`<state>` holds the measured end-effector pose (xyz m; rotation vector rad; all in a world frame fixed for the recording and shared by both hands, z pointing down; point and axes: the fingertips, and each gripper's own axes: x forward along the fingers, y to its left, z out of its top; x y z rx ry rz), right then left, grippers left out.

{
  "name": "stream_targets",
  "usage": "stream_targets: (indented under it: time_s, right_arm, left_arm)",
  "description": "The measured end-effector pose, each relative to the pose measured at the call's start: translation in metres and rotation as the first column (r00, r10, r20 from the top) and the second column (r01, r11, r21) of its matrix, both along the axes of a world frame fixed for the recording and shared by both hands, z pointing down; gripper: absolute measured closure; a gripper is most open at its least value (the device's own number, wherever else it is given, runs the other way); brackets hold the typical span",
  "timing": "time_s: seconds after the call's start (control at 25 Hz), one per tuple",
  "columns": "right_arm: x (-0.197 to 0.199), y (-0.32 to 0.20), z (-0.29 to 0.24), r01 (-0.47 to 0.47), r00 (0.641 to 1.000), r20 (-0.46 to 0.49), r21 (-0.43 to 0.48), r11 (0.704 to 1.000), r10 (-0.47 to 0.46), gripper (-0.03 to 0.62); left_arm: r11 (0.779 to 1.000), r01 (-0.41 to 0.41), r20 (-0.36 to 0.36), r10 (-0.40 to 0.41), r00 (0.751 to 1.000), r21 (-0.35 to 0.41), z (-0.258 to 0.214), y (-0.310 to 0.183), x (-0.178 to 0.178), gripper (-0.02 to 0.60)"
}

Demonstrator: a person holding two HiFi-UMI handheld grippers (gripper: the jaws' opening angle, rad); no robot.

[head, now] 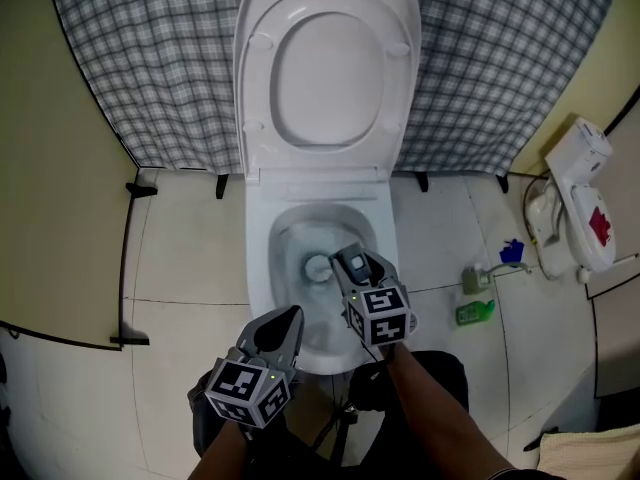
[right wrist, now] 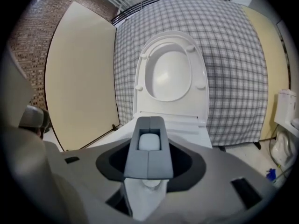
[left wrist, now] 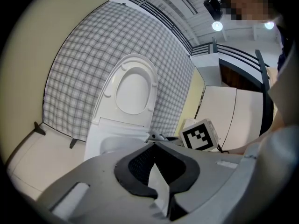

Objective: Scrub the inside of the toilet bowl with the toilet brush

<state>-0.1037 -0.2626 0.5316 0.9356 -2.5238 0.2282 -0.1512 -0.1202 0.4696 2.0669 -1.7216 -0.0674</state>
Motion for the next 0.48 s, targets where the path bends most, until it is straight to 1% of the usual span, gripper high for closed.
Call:
stream_targets:
  time_s: [0.12, 0.24, 0.36, 0.48]
  right_arm:
    - [0.003, 0.009, 0.02, 0.016, 0.999, -0.033, -0.062, 0.998, -0.018, 0.39]
    - [0.013, 0.021, 0.028, 0.031, 0.994, -0.1, -0.096, 0.995, -0.041, 0.39]
    - [0.023, 0.038, 0.02, 0.048, 0.989, -0.13, -0.125, 0.991, -0.064, 0.39]
    - [0.035, 0.059, 0.005, 0.085, 0.982, -0.157, -0.138, 0.987, -0.107, 0.39]
  left_arm:
    - [1.0, 0.006, 0.013, -0.006, 1.0, -0.002, -0.003, 0.004, 0.001, 0.572]
    - [1.0, 0.009, 0.02, -0.009, 1.0, 0.004, -0.009, 0.007, 0.003, 0.572]
    - [1.0, 0.012, 0.025, -0.013, 1.0, 0.02, -0.018, 0.012, 0.005, 0.572]
    - [1.0, 0.014, 0.032, -0.015, 0.999, 0.028, -0.024, 0.017, 0.008, 0.572]
